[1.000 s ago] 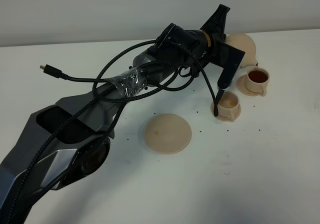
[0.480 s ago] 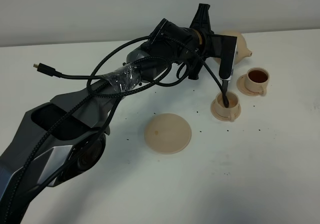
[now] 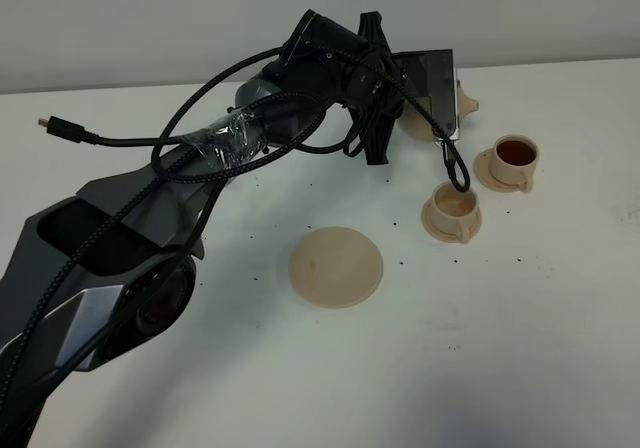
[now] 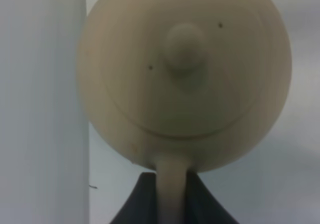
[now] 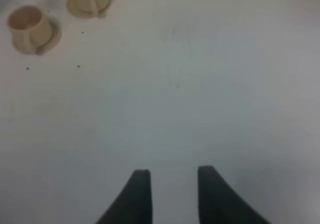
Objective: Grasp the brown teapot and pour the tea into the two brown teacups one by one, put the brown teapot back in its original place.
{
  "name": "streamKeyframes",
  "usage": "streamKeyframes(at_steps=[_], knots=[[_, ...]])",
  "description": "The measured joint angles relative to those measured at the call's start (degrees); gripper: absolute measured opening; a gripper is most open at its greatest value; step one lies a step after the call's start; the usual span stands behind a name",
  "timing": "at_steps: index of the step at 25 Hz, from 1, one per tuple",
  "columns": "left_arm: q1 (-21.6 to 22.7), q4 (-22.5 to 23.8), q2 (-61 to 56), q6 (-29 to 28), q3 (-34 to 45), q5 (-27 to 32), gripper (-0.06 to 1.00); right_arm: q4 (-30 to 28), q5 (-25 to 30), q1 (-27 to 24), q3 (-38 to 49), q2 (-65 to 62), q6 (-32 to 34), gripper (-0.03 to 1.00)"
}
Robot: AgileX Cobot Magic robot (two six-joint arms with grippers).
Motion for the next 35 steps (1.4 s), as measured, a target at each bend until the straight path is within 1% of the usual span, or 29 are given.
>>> streamKeyframes(at_steps=[3, 7, 15, 18, 21, 23, 30, 35], knots=[[0.0, -1.3, 0.0, -1.1, 0.0, 1.9, 0.12, 0.0, 0.0, 0.0, 0.0, 0.0, 0.0, 0.24], [0.0, -5.3, 0.0, -2.2, 0.0, 2.8, 0.12, 0.0, 0.0, 0.0, 0.0, 0.0, 0.0, 0.24], [0.0, -6.3, 0.0, -5.5, 0.0, 3.6, 0.12, 0.0, 0.0, 0.0, 0.0, 0.0, 0.0, 0.24], [0.2, -9.2, 0.0, -5.9, 0.0, 3.7, 0.12, 0.0, 0.0, 0.0, 0.0, 0.0, 0.0, 0.24], [0.6, -13.9, 0.0, -5.9, 0.0, 3.8, 0.12, 0.0, 0.0, 0.0, 0.0, 0.0, 0.0, 0.24], [0.9, -15.2, 0.0, -6.3, 0.0, 3.9, 0.12, 0.0, 0.0, 0.0, 0.0, 0.0, 0.0, 0.24], [2.4, -16.1, 0.0, -9.4, 0.0, 4.7, 0.12, 0.0, 0.0, 0.0, 0.0, 0.0, 0.0, 0.24], [3.0, -16.1, 0.7, -9.8, 0.0, 5.5, 0.12, 0.0, 0.0, 0.0, 0.0, 0.0, 0.0, 0.24]])
